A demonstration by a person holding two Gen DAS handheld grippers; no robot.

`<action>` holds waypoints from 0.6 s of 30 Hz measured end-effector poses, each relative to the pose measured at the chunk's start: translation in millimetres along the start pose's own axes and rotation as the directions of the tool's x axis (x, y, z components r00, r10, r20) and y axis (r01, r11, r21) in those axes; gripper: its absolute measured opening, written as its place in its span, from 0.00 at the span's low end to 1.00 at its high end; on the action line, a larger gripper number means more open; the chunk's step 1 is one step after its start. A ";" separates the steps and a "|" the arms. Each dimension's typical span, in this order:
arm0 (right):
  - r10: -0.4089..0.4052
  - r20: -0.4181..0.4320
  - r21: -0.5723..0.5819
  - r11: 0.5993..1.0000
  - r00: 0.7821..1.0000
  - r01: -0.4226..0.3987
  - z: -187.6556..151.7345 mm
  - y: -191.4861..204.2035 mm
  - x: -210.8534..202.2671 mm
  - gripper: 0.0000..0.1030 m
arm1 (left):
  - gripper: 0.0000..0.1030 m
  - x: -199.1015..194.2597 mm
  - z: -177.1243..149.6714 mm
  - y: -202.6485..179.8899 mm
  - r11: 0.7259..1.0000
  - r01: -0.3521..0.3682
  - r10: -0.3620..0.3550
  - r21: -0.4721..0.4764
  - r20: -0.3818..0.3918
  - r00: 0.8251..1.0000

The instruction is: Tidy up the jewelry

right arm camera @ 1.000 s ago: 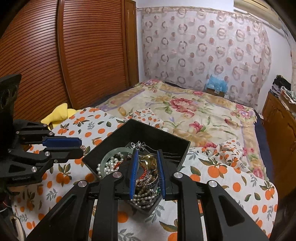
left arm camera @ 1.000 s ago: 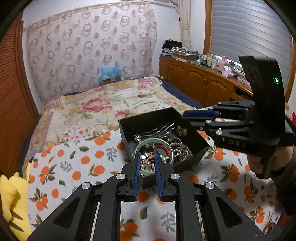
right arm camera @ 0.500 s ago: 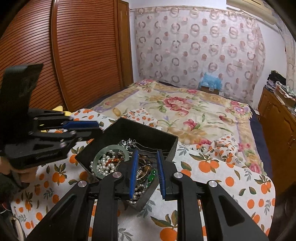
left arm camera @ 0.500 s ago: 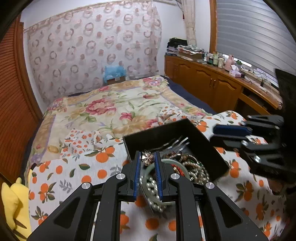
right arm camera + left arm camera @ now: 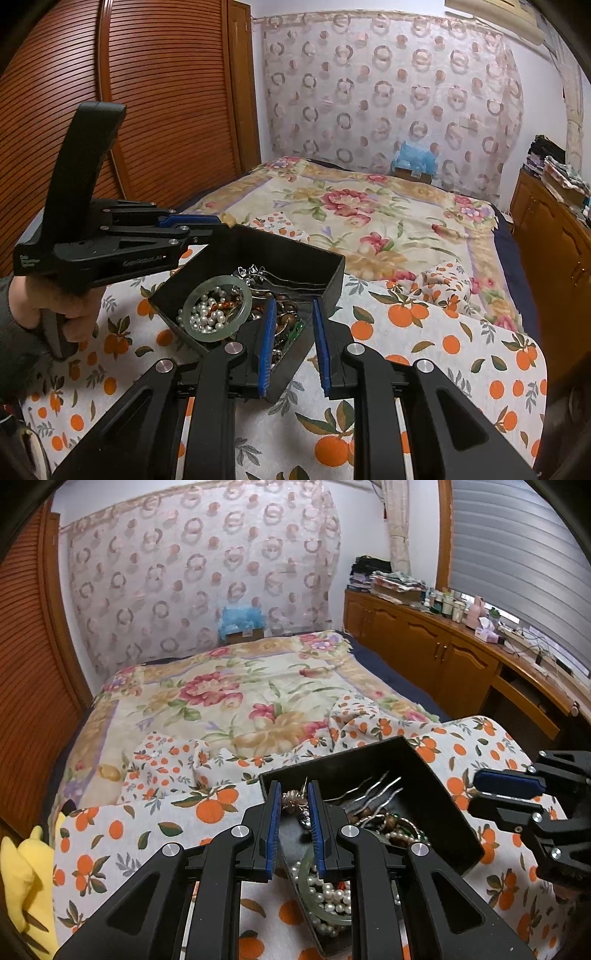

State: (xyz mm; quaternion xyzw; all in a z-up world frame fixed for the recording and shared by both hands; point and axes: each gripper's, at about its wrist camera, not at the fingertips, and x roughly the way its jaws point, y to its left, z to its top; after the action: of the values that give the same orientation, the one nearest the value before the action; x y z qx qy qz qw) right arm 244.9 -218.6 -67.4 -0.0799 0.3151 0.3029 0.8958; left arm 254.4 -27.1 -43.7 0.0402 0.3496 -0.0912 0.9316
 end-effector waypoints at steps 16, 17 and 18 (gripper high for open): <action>-0.035 0.016 0.050 0.998 0.999 0.035 -10.0 -0.3 -13.0 0.22 | 0.65 -27.0 -29.7 -1.7 0.999 -0.033 0.033 -0.037 0.005 0.999; -0.044 0.020 0.056 0.998 0.999 0.043 -11.1 0.1 -16.1 0.23 | 0.77 -28.9 -31.0 -1.7 0.998 -0.039 0.039 -0.040 0.008 0.999; -0.050 0.024 0.062 0.997 0.998 0.048 -12.1 0.0 -18.9 0.32 | 0.83 -33.4 -34.8 -1.9 0.998 -0.047 0.048 -0.045 0.015 0.999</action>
State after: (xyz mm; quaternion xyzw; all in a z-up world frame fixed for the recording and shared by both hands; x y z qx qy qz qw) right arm 226.9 -231.9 -65.4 -0.0560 0.3108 0.2721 0.9090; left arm 207.0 -19.4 -47.9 0.0271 0.3430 -0.0617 0.9369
